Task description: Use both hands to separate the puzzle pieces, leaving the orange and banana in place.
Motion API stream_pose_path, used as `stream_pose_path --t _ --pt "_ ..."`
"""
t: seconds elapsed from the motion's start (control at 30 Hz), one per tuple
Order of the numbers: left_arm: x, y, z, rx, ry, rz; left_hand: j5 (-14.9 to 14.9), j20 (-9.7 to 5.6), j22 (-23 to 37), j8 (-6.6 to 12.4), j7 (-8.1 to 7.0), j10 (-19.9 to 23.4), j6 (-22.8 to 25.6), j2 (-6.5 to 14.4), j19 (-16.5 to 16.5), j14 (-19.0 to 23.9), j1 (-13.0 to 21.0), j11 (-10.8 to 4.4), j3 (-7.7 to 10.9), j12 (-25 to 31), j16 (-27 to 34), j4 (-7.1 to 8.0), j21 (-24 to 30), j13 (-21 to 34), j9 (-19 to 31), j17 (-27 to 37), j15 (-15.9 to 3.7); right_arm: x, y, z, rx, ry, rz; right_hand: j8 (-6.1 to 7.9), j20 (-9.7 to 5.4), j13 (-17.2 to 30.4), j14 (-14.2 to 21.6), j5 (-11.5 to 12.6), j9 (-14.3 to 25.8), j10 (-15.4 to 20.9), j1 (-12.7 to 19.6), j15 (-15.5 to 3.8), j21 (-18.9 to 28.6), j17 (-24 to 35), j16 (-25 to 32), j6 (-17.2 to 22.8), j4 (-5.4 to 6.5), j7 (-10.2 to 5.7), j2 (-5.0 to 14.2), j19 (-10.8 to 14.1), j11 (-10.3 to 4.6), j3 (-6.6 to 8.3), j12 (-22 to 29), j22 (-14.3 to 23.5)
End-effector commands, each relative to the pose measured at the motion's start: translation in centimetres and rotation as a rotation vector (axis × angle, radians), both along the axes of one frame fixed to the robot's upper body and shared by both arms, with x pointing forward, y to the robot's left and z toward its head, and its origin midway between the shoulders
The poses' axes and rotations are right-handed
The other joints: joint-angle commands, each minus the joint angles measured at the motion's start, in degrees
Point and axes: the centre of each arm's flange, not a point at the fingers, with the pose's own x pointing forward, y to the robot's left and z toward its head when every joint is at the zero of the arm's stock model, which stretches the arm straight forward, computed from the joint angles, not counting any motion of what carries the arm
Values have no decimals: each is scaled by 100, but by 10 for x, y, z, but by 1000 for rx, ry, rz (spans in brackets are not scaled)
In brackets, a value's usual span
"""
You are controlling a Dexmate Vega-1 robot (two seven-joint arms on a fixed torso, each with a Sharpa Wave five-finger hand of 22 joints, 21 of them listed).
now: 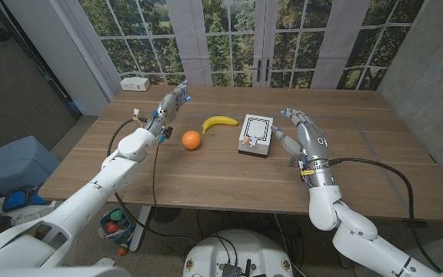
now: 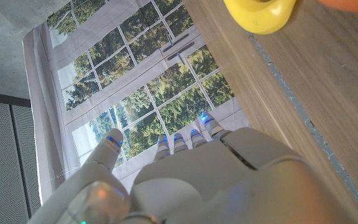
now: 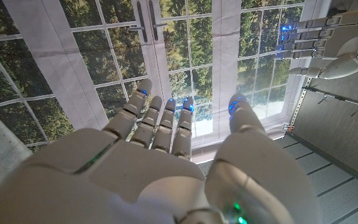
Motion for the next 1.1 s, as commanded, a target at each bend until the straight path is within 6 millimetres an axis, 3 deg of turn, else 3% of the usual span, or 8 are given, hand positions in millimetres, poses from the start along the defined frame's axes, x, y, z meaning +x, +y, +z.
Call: stream_pose_path --t 0.03,0.4,0.57,1.1 --pt "-2 -3 1 3 -10 -17 -15 54 10 1 -73 1 6 52 -18 -45 2 25 11 4 2 -35 -15 4 16 6 -97 -2 10 -17 -18 0 16 65 -30 22 50 5 19 46 144 -475 11 22 39 142 -13 -21 -18 51 -23 -17 35 23" --pt "-7 -3 -2 4 -10 -19 -16 57 11 -3 -76 10 9 63 -3 -48 -7 31 6 7 2 -43 -45 4 16 8 -99 2 18 -27 -21 -13 38 118 -51 41 51 11 22 69 274 -516 1 42 58 331 -8 -35 -55 76 -50 -40 33 27" --pt "-9 -3 -3 3 -13 -15 -17 58 12 -5 -76 11 10 66 2 -50 -11 36 2 6 2 -46 -59 4 16 9 -102 3 20 -30 -30 -17 31 148 -87 54 104 52 23 109 607 -572 5 41 82 442 -76 -93 -137 144 -111 -3 34 27" --pt "-14 -2 -4 -1 -18 -11 -20 54 13 -7 -70 6 17 69 18 -48 -24 32 -12 3 4 -61 -110 4 16 10 -104 12 23 -42 -90 4 -3 252 -102 76 123 94 25 118 1227 -656 -11 58 113 786 -68 -284 -315 201 -180 16 3 31"
